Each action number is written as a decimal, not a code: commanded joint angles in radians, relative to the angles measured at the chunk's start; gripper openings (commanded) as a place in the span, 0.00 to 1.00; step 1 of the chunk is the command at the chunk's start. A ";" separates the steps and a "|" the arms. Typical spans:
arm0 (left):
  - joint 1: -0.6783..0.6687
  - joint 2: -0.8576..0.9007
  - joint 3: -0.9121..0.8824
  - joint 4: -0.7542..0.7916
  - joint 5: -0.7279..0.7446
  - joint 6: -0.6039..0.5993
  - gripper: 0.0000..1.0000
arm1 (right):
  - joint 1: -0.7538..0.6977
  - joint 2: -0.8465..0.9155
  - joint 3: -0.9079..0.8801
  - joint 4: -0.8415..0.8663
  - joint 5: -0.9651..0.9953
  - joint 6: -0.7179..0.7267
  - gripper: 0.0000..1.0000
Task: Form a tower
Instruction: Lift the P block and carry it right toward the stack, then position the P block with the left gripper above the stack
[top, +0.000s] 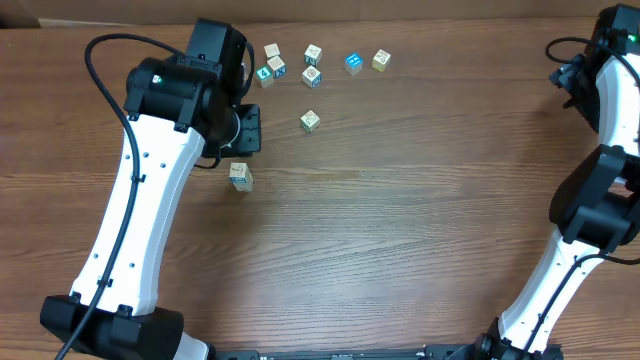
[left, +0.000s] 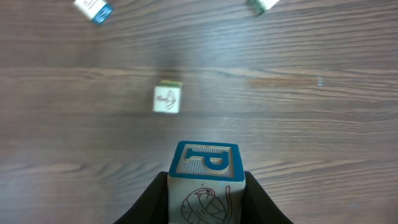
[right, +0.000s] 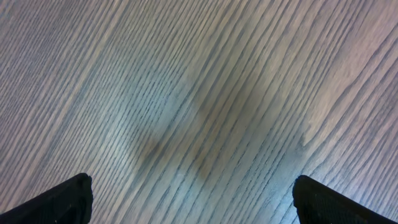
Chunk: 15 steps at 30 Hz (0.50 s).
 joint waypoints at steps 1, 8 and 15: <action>-0.006 0.003 -0.003 -0.042 -0.112 -0.071 0.17 | 0.001 0.007 0.015 0.003 0.014 0.000 1.00; -0.006 0.003 -0.023 -0.098 -0.152 -0.077 0.16 | 0.001 0.007 0.015 0.003 0.014 0.000 1.00; -0.007 0.003 -0.058 -0.051 -0.144 -0.077 0.15 | 0.001 0.007 0.015 0.003 0.014 0.000 1.00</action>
